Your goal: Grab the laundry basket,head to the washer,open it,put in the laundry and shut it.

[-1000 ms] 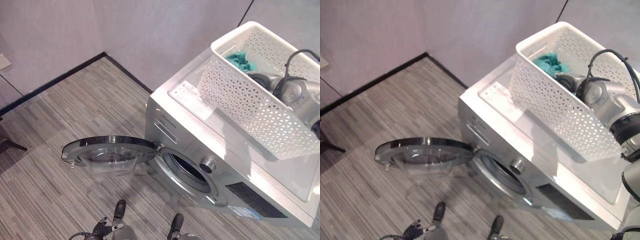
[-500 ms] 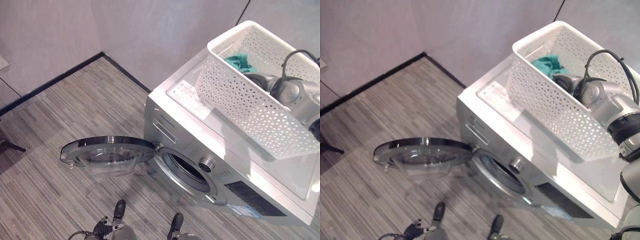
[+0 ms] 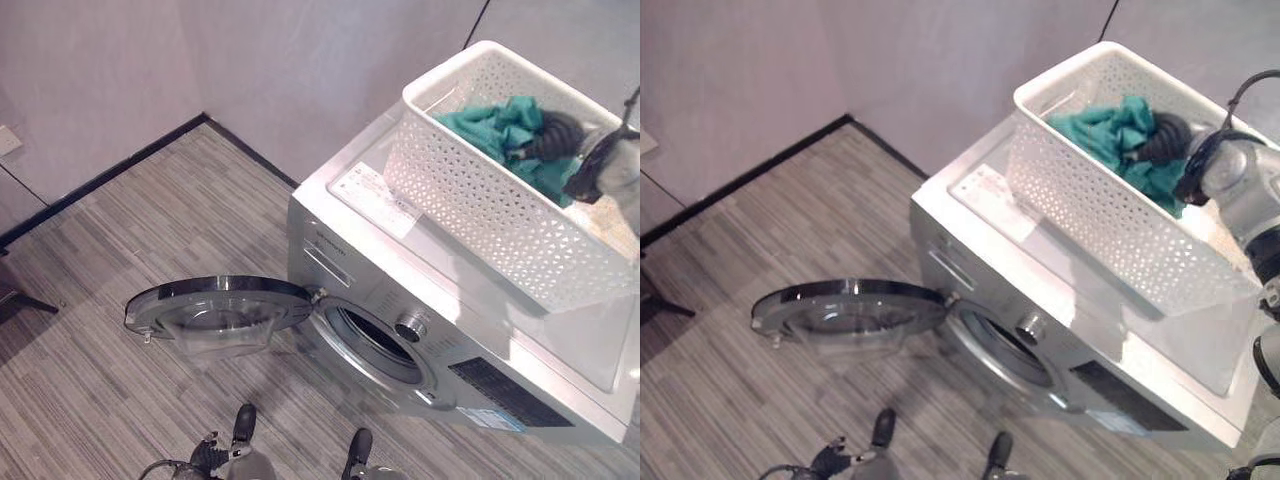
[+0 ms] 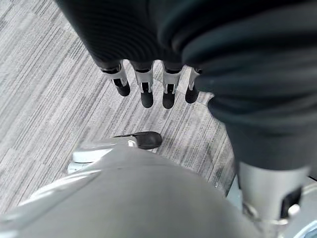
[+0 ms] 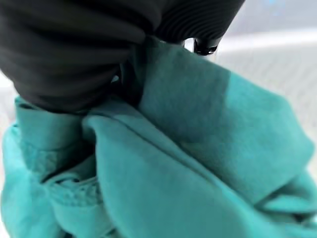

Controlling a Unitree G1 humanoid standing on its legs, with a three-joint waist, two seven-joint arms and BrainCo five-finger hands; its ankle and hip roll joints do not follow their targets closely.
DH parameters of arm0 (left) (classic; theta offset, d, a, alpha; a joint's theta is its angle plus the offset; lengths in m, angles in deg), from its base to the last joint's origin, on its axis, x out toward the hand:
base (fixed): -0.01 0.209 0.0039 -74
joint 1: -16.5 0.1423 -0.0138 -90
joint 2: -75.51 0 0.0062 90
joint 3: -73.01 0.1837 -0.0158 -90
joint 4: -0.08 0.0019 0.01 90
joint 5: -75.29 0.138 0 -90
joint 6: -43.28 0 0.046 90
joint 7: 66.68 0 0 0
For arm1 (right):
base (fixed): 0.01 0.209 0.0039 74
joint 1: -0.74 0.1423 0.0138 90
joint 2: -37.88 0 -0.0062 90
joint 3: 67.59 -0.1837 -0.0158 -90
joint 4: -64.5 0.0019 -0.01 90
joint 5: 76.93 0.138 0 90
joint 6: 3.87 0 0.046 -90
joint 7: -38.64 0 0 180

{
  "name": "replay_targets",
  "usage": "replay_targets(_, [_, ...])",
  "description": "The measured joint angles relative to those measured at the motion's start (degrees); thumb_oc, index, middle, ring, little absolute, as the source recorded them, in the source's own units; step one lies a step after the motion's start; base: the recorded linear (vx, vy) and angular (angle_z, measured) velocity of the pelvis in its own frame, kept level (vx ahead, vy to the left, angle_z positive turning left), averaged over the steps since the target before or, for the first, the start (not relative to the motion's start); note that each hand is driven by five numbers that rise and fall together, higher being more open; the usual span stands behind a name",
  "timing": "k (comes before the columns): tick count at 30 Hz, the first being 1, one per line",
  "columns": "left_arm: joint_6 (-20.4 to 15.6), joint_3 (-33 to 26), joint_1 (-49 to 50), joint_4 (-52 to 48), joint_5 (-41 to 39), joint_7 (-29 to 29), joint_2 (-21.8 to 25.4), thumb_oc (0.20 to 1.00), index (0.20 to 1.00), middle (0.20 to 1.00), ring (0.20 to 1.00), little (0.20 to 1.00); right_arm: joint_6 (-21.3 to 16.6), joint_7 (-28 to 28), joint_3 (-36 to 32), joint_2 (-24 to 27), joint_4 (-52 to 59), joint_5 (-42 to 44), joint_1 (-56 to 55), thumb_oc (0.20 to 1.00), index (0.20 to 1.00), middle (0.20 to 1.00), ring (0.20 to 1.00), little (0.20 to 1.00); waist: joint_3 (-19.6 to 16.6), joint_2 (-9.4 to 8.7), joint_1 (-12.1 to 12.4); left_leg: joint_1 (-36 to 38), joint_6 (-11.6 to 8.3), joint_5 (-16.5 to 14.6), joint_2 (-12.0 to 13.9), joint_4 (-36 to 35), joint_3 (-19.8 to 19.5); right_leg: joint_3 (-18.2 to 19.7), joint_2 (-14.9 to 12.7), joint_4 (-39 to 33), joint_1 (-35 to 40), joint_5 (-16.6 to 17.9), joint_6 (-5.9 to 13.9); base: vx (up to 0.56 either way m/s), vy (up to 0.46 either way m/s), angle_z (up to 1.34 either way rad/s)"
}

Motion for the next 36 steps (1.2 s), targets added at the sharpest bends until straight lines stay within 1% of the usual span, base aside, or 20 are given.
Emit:
replay_targets(4, [0.0,0.0,0.0,0.0,0.2,0.3,-0.3,1.000,1.000,1.000,1.000,1.000,-0.1,3.4,-5.6,1.2,0.6,2.3,0.0,0.200,0.200,0.200,0.200,0.200,-0.2,0.31,-0.2,0.7,0.08,-0.1,0.0,0.0,0.3,0.6,0.0,0.0,0.5,0.0,0.00,0.01,0.008,-0.04])
replay_targets(5, [0.0,-0.1,0.0,0.0,1.1,0.7,-0.4,1.000,1.000,1.000,1.000,1.000,0.0,5.1,-6.8,1.9,1.4,3.1,0.0,0.200,0.200,0.200,0.200,0.200,-0.2,0.45,-0.6,1.2,0.18,-0.1,0.0,0.0,0.4,0.7,0.0,0.0,0.9,0.0,0.00,0.04,0.027,-0.03])
replay_targets(7, [0.1,-0.1,0.3,0.1,1.6,0.9,-0.6,1.000,1.000,1.000,1.000,1.000,0.1,6.5,-9.1,2.0,3.5,3.2,-0.1,0.200,0.200,0.200,0.200,0.200,-0.6,0.90,-0.8,1.6,0.29,-0.2,0.0,0.0,0.6,1.0,-0.1,0.0,1.1,0.0,0.02,0.04,0.024,-0.05])
replay_targets(9, [0.1,-1.1,0.5,0.1,1.9,1.0,-1.2,1.000,1.000,1.000,1.000,1.000,0.0,9.5,-12.4,2.6,8.2,2.8,-0.4,0.200,0.200,0.200,0.200,0.200,-1.1,1.66,-1.4,1.9,0.45,-0.3,-0.1,0.0,0.9,1.2,-0.2,0.0,1.2,0.1,0.04,0.03,0.016,-0.08])
replay_targets(10, [0.1,-1.3,0.6,0.0,2.2,1.4,-1.5,1.000,1.000,1.000,1.000,1.000,-0.4,11.7,-13.9,2.6,9.9,1.9,-0.5,0.200,0.200,0.200,0.200,0.200,-1.3,1.95,-1.4,2.5,0.47,-0.3,-0.1,0.0,1.4,1.6,-0.2,0.0,1.5,0.1,0.05,0.02,0.021,-0.12])
replay_targets(11, [0.1,-1.3,0.7,0.0,2.2,1.3,-1.6,1.000,1.000,1.000,1.000,1.000,-0.5,12.7,-14.3,2.6,10.2,1.8,-0.7,0.200,0.200,0.200,0.200,0.200,-1.4,2.09,-1.4,3.0,0.52,-0.3,-0.1,0.0,1.7,1.7,-0.2,0.0,2.0,0.1,0.05,0.03,0.026,-0.11])
replay_targets(13, [0.1,-1.4,0.8,-0.1,3.6,1.4,-2.0,1.000,1.000,1.000,1.000,1.000,0.1,15.0,-17.8,3.8,13.7,-2.3,-2.9,0.200,0.200,0.200,0.200,0.200,-1.7,2.62,-1.4,3.6,0.79,-0.5,-0.2,0.0,1.9,1.9,-0.3,0.0,2.4,0.1,0.05,0.02,0.025,-0.06])
replay_targets(14, [0.1,-1.4,0.9,-0.1,4.1,1.4,-2.1,1.000,1.000,1.000,1.000,1.000,0.1,17.1,-20.3,3.8,14.9,-4.5,-4.2,0.200,0.200,0.200,0.200,0.200,-1.9,2.88,-1.6,4.2,0.88,-0.6,-0.3,0.0,2.0,2.1,-0.4,0.0,2.9,0.1,0.07,0.02,0.025,-0.05])
replay_targets(17, [0.2,-1.1,1.0,-0.1,4.5,2.0,-2.4,1.000,1.000,1.000,1.000,1.000,0.7,20.3,-20.5,4.0,13.2,-8.8,-4.3,0.200,0.200,0.200,0.200,0.200,-2.9,3.19,-1.5,4.5,1.04,-0.7,-0.3,0.0,2.1,2.2,-0.4,0.0,3.1,0.0,0.13,0.00,0.006,-0.02])
replay_targets(19, [0.2,-1.0,1.1,-0.1,5.4,2.7,-2.8,1.000,1.000,1.000,1.000,1.000,2.5,22.9,-20.3,5.2,11.6,-13.7,-4.3,0.200,0.200,0.200,0.200,0.200,-3.7,3.54,-1.5,4.5,1.09,-0.7,-0.3,0.0,2.1,2.3,-0.4,0.0,3.1,0.0,0.14,0.00,0.000,0.00])
replay_targets(21, [0.3,-1.0,1.3,0.0,6.3,3.2,-2.9,1.000,1.000,1.000,1.000,1.000,3.8,25.0,-20.3,6.8,10.8,-16.3,-4.3,0.200,0.200,0.200,0.200,0.200,-3.9,3.68,-1.6,4.5,1.08,-0.7,-0.3,0.0,2.1,2.4,-0.4,0.0,3.0,0.0,0.13,0.00,0.000,0.00])
replay_targets(24, [0.5,-1.0,1.6,0.0,6.6,3.4,-2.9,1.000,1.000,1.000,1.000,1.000,5.0,27.0,-20.3,8.0,8.8,-17.9,-3.9,0.200,0.200,0.200,0.200,0.200,-4.3,3.73,-1.7,4.5,1.06,-0.7,-0.3,0.0,2.2,2.4,-0.5,0.0,3.0,0.0,0.15,0.00,0.000,0.00])
replay_targets(25, [0.5,-1.0,1.6,-0.1,6.7,3.5,-3.0,1.000,1.000,1.000,1.000,1.000,5.4,27.9,-19.6,10.3,7.4,-19.6,-3.7,0.200,0.200,0.200,0.200,0.200,-4.3,3.75,-1.5,4.5,1.06,-0.7,-0.3,0.0,2.1,2.4,-0.5,0.0,3.0,0.0,0.16,0.00,0.000,0.00])
replay_targets(27, [0.5,-1.0,1.7,0.0,6.7,3.5,-3.0,1.000,1.000,1.000,1.000,1.000,5.9,28.1,-19.5,11.0,7.0,-20.6,-3.4,0.200,0.200,0.200,0.200,0.200,-4.4,3.75,-1.7,4.5,1.07,-0.7,-0.3,0.0,2.2,2.4,-0.5,0.0,3.0,0.0,0.16,0.00,0.000,0.00])
replay_targets(32, [0.5,-1.2,1.8,0.3,7.5,4.0,-3.3,1.000,1.000,1.000,1.000,1.000,7.1,30.9,-19.4,17.2,6.5,-23.6,-3.2,0.200,0.200,0.200,0.200,0.200,-4.6,4.16,-2.3,4.6,1.22,-0.8,-0.8,0.0,2.2,2.5,-0.9,0.0,2.9,0.0,0.30,0.00,0.000,0.00])
replay_targets(36, [0.5,-1.2,2.1,1.2,8.4,4.7,-3.3,1.000,1.000,1.000,1.000,1.000,7.5,32.9,-24.5,18.7,6.3,-24.7,-6.0,0.200,0.200,0.200,0.200,0.200,-4.8,4.36,-3.2,5.0,1.37,-0.9,-0.9,0.0,3.0,3.1,-1.1,0.0,2.9,0.1,0.42,0.01,0.008,-0.08])
